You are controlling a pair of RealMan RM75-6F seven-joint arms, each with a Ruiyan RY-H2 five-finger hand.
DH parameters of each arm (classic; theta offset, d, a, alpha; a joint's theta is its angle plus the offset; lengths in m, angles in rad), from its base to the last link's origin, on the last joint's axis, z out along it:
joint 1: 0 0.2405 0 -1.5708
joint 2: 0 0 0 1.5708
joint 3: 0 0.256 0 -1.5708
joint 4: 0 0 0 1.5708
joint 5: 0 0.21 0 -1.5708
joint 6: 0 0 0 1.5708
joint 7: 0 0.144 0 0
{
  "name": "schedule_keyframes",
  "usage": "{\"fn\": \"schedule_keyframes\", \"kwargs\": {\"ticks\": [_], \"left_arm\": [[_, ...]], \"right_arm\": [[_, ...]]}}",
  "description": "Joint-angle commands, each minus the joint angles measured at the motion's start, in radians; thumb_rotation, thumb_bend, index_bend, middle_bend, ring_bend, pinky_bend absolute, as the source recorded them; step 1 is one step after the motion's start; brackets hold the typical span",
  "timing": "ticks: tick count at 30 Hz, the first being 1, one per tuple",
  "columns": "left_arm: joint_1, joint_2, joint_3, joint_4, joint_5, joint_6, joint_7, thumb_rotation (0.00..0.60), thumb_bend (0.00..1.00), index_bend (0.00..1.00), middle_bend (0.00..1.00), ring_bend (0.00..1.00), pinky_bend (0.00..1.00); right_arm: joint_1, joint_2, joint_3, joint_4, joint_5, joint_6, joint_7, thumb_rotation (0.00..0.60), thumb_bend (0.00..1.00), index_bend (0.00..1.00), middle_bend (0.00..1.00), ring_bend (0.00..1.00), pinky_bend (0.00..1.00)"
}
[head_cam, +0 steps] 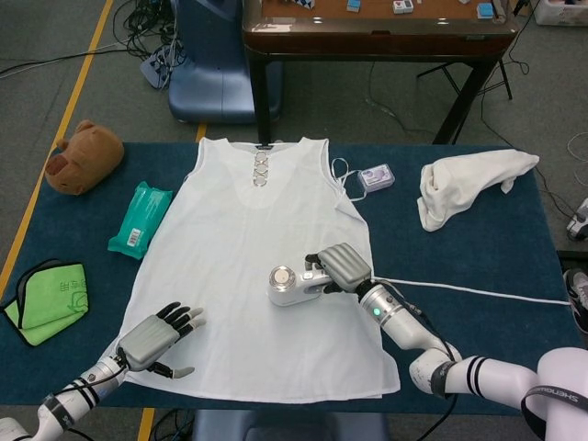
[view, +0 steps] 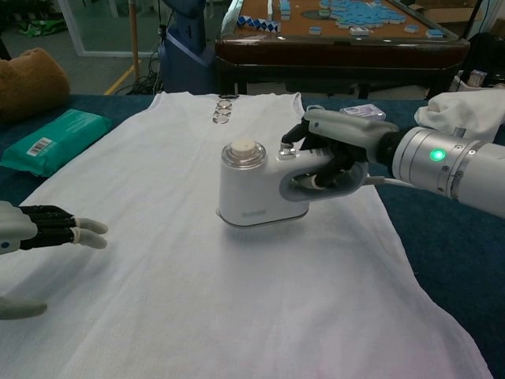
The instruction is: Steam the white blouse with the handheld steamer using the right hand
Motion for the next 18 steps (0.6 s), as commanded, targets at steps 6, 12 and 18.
{"fn": "schedule_keyframes", "kwargs": {"ticks": [6,12,18], "left_arm": [[-0.026,-0.039,0.009,0.021,-0.034,-0.038,0.013,0.124,0.17,0.02,0.0,0.0,0.0],[-0.038,-0.068,0.011,0.044,-0.055,-0.047,0.018,0.128,0.17,0.02,0.0,0.0,0.0],[-0.039,-0.082,0.019,0.058,-0.069,-0.04,0.028,0.127,0.17,0.02,0.0,0.0,0.0]], "right_arm": [[0.027,-0.043,-0.009,0.044,0.004,-0.013,-0.004,0.6,0.68,0.9,0.92,0.87,0.8],[0.037,-0.069,-0.019,0.075,0.001,-0.009,-0.012,0.6,0.68,0.9,0.92,0.87,0.8],[0.034,-0.091,-0.038,0.12,-0.014,0.007,-0.012,0.6,0.68,0.9,0.92,0.87,0.8]]}}
